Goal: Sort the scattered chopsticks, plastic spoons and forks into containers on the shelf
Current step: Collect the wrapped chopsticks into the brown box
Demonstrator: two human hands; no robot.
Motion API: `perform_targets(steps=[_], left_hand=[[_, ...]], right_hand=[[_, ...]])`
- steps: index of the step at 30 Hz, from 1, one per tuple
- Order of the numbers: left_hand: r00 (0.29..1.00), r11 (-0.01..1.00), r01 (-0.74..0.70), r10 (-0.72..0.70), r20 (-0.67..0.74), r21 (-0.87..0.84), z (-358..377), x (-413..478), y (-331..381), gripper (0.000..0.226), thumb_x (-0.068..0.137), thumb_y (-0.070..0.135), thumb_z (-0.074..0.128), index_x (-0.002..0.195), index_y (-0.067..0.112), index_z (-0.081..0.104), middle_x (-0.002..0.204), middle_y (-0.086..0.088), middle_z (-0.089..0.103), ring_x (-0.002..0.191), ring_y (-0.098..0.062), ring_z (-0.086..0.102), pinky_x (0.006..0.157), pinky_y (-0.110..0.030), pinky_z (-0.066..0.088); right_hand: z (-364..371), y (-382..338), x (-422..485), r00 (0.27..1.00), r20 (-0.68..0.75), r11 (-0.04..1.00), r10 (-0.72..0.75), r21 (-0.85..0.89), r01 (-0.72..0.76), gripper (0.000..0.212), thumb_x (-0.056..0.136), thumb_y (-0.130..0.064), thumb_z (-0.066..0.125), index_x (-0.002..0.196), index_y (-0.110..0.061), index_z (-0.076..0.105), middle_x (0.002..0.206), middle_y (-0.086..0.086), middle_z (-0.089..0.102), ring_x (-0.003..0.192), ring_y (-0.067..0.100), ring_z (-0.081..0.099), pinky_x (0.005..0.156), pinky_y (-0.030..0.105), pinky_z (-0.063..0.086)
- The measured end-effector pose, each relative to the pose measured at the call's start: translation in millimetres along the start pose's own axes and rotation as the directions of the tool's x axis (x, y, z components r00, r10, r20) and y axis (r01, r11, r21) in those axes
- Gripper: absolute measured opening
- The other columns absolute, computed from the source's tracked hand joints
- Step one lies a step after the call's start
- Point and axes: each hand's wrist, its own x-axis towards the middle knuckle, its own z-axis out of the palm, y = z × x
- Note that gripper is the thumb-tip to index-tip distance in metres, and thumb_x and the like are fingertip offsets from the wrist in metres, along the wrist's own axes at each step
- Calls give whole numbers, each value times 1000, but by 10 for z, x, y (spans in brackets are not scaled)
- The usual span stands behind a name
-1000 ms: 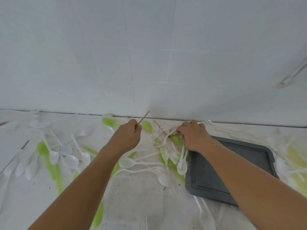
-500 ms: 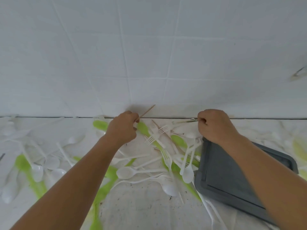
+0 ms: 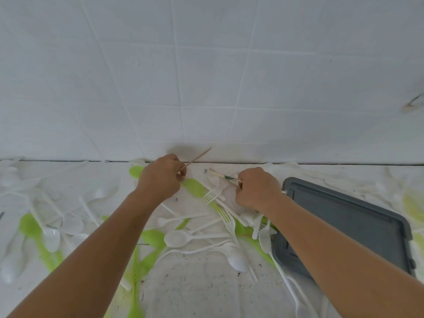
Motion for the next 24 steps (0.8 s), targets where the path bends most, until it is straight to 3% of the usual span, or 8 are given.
perform_targets(steps=[6, 9, 12, 14, 17, 19, 20, 24], left_hand=[[999, 993, 53, -54, 9, 105, -430, -52, -81, 24, 91, 19, 68, 91, 41, 77, 98, 12, 64, 94, -22, 65, 82, -39, 55], [983, 971, 179, -182, 2, 159, -698, -171, -127, 24, 91, 22, 64, 90, 44, 74, 101, 13, 62, 96, -23, 63, 82, -35, 51], [951, 947, 308, -307, -31, 93, -877, -364, -210, 18, 89, 22, 59, 83, 37, 67, 94, 11, 64, 88, -24, 61, 79, -35, 48], [937, 937, 348, -348, 9, -12, -930, -478, -235, 17, 91, 21, 54, 84, 31, 65, 90, 8, 65, 85, -24, 61, 78, -37, 49], [941, 928, 339, -336, 45, -158, -863, -629, -91, 20, 96, 19, 45, 85, 22, 62, 83, 1, 65, 81, -26, 60, 73, -37, 46], [946, 922, 320, -323, 25, -219, -735, -706, 60, 22, 97, 17, 44, 82, 17, 60, 82, -2, 64, 82, -29, 59, 71, -37, 42], [945, 918, 321, -326, 18, -233, -663, -736, 135, 23, 97, 16, 44, 80, 17, 59, 81, -2, 64, 83, -31, 58, 71, -36, 41], [950, 897, 310, -302, 76, -317, -402, -788, 384, 25, 93, 16, 47, 69, 12, 53, 71, -2, 59, 75, -30, 55, 62, -36, 37]], right_hand=[[-211, 107, -52, 997, 0, 979, 76, 190, -74, 20, 78, -19, 57, 62, -15, 46, 63, 0, 49, 58, 20, 51, 53, 28, 39], [-359, 147, -137, 997, -61, 944, 55, 329, -32, 26, 81, -18, 56, 61, -15, 40, 58, 0, 43, 53, 16, 43, 52, 28, 33], [-492, 142, -284, 987, -155, 857, 47, 514, 40, 30, 88, -15, 50, 61, -16, 36, 55, -2, 37, 44, 7, 36, 50, 26, 28], [-536, 114, -393, 988, -157, 843, 12, 533, 75, 33, 85, -12, 52, 59, -18, 33, 56, -4, 35, 44, 6, 32, 49, 24, 28], [-451, 78, -559, 989, 69, 921, -128, 378, 93, 26, 82, -9, 52, 57, -14, 45, 60, -7, 47, 51, 10, 42, 46, 20, 36], [-306, 78, -655, 953, 250, 982, -174, 113, 150, 16, 82, -14, 53, 75, -13, 67, 79, -1, 69, 65, 16, 65, 58, 23, 56], [-230, 85, -708, 940, 295, 983, -172, -12, 184, 16, 83, -17, 54, 81, -16, 70, 86, 2, 70, 72, 19, 69, 64, 29, 61], [-61, 148, -842, 947, 259, 942, -190, -224, 250, 14, 90, -32, 57, 84, -22, 65, 84, -1, 57, 73, 20, 62, 66, 34, 55]])
